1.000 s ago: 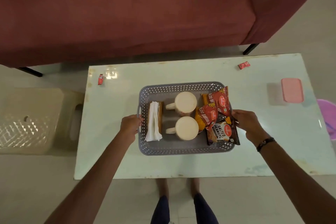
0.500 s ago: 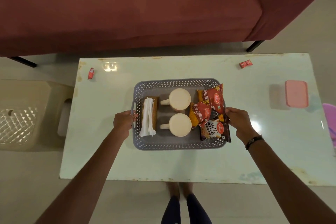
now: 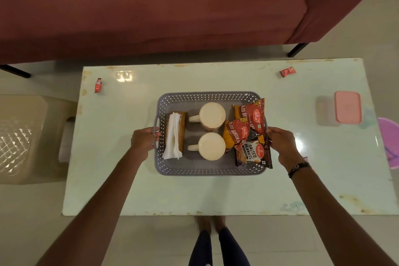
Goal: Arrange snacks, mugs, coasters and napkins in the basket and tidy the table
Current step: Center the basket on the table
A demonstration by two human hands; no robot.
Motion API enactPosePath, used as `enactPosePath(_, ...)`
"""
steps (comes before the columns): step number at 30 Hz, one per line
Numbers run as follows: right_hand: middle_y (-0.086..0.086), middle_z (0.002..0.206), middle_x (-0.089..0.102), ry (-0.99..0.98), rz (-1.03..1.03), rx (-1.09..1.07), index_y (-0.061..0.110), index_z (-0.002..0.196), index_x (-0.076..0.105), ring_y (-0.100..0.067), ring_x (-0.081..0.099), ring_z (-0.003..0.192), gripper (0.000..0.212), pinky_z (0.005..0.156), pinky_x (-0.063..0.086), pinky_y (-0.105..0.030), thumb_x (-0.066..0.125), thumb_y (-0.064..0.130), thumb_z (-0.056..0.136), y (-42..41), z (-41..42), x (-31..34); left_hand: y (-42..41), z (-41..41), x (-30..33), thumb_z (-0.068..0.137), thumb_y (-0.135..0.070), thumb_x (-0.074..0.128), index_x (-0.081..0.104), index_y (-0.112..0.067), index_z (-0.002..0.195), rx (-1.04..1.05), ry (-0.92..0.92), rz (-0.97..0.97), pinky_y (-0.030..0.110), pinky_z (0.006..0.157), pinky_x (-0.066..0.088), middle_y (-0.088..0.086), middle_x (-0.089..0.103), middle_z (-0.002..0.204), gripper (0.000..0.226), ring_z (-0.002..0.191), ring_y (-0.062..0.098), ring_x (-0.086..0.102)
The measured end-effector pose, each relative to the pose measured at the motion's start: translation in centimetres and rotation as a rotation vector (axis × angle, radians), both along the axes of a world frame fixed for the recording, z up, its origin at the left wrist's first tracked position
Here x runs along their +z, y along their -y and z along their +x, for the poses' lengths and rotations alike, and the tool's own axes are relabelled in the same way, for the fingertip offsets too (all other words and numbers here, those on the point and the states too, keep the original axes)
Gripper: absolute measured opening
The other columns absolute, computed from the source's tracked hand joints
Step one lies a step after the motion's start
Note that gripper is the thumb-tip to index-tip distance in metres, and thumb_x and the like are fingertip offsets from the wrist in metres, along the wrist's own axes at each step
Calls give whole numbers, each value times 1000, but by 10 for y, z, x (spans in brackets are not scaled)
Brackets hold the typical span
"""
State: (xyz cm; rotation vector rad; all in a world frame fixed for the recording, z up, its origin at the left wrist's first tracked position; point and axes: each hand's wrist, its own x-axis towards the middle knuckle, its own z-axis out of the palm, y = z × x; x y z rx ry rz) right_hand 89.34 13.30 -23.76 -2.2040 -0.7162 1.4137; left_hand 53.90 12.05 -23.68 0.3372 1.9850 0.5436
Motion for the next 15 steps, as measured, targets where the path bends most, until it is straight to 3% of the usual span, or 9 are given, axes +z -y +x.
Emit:
enactPosePath(3, -9, 91, 69, 4, 0, 13, 7, 99, 69, -29, 65, 91, 23, 94, 51, -49, 48, 14, 94, -3, 2, 1, 3, 2, -3, 90, -1, 52, 62, -3, 116, 1, -2, 1, 37, 87, 49, 13, 65, 105, 28, 94, 21, 60)
enactPosePath(6, -10, 94, 68, -15, -4, 6, 4, 105, 68, -28, 64, 91, 24, 95, 50, -48, 49, 15, 95, -5, 4, 2, 5, 1, -4, 89, -3, 52, 63, -5, 114, 1, -31, 11, 35, 82, 51, 14, 67, 105, 27, 90, 21, 61)
enactPosePath(10, -9, 96, 70, -10, 10, 4, 12, 99, 69, -27, 66, 93, 22, 93, 51, -46, 48, 19, 94, 0, 3, 3, 7, 4, 1, 89, -5, 49, 65, -7, 112, -69, -83, 11, 40, 91, 52, 16, 67, 111, 27, 92, 25, 63)
enactPosePath(12, -4, 100, 70, 10, 33, 5, 12, 102, 67, -22, 65, 89, 22, 86, 53, -38, 47, 19, 94, 4, 1, 6, 12, 11, 8, 90, -8, 47, 60, -6, 117, -208, -248, 17, 39, 92, 49, 15, 64, 118, 31, 103, 30, 60)
enactPosePath(15, -2, 119, 59, 90, 137, -33, 7, 125, 54, -14, 52, 93, 33, 71, 41, -21, 47, 17, 95, 10, -2, 18, 22, 30, 19, 87, -4, 47, 49, -7, 128, -213, -431, 218, 46, 103, 42, 15, 52, 133, 41, 122, 32, 49)
